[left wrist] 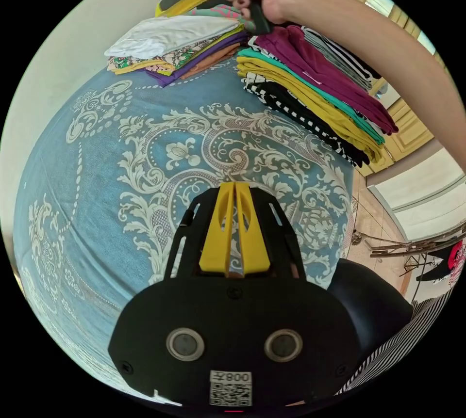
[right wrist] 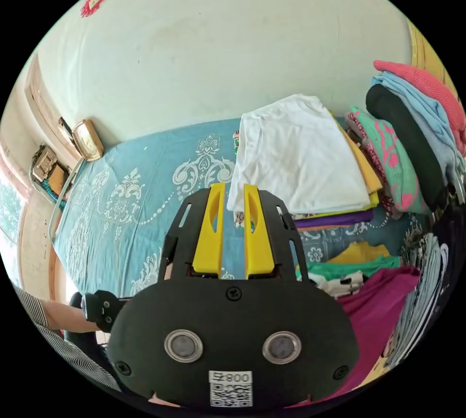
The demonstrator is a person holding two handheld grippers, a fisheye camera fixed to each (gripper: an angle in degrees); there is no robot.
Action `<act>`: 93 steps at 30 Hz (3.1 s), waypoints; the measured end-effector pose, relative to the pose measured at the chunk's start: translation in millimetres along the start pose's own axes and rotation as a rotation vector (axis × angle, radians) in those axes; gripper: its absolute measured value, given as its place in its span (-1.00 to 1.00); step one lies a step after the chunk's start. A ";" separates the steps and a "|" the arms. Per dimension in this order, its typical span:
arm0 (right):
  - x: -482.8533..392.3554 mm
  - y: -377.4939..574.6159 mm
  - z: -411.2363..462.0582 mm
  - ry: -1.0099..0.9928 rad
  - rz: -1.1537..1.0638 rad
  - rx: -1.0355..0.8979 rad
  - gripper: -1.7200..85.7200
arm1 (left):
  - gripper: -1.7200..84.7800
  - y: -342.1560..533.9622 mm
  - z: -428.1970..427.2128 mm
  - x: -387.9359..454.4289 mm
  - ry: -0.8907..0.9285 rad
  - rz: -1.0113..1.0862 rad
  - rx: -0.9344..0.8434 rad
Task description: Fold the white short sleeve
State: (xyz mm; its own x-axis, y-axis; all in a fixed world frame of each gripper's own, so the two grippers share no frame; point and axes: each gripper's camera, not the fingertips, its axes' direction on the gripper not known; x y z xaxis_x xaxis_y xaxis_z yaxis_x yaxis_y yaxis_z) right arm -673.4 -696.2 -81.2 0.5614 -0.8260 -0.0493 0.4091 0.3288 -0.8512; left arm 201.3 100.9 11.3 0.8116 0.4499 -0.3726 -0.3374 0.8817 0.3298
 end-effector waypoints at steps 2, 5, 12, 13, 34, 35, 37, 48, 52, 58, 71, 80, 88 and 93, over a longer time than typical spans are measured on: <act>-12.2 -52.0 39.4 0.022 -0.014 -0.054 -0.80 | -0.96 15.6 2.1 -9.1 0.025 -0.024 0.033; -32.5 -106.8 76.2 0.106 -0.056 -0.087 -0.80 | -0.96 31.2 4.7 -21.7 0.060 -0.036 0.043; -65.0 -198.3 134.3 0.222 -0.104 -0.104 -0.80 | -0.95 67.0 9.2 -48.1 0.115 -0.059 0.060; -70.1 -210.9 144.8 0.238 -0.116 -0.115 -0.79 | -0.95 73.6 9.4 -51.6 0.116 -0.058 0.062; -98.1 -291.7 104.8 0.307 -0.101 0.019 -0.95 | -0.95 207.8 -7.4 -106.8 0.003 -0.008 0.066; -96.1 -287.6 82.0 0.255 -0.090 0.047 -0.95 | -0.95 217.3 -9.7 -113.0 0.011 -0.011 0.067; -93.7 -278.1 40.8 0.162 -0.082 0.106 -0.95 | -0.96 233.2 -14.8 -125.0 0.040 -0.023 0.074; -121.8 -195.1 -219.2 -0.311 -0.159 0.282 -0.95 | -0.93 412.4 -152.6 -213.8 0.198 -0.287 0.375; -138.0 -169.1 -298.3 -0.471 -0.167 0.282 -0.89 | -0.89 481.5 -217.6 -237.3 0.206 -0.343 0.452; -176.7 -134.1 -395.2 -0.524 -0.220 0.270 -0.84 | -0.82 591.0 -300.2 -247.2 0.148 -0.407 0.555; -254.2 -65.3 -570.3 -0.684 -0.372 0.237 -0.82 | -0.73 799.1 -383.1 -208.1 0.115 -0.367 0.470; -287.3 -23.7 -662.9 -0.720 -0.443 0.240 -0.87 | -0.70 884.6 -407.0 -184.1 0.086 -0.309 0.333; -303.1 4.1 -724.7 -0.694 -0.459 0.243 -0.91 | -0.73 915.4 -473.0 -162.6 0.045 -0.159 0.353; -300.6 19.3 -753.1 -0.695 -0.433 0.248 -0.90 | -0.88 949.8 -519.4 -129.6 0.022 -0.087 0.378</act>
State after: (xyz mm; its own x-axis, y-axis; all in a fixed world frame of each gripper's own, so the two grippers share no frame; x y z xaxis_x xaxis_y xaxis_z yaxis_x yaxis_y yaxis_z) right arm -1376.0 -786.3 -476.3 0.5997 -0.4606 0.6544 0.7894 0.2069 -0.5779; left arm -472.0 953.8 -77.7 0.8174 0.3828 -0.4306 -0.0651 0.8039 0.5911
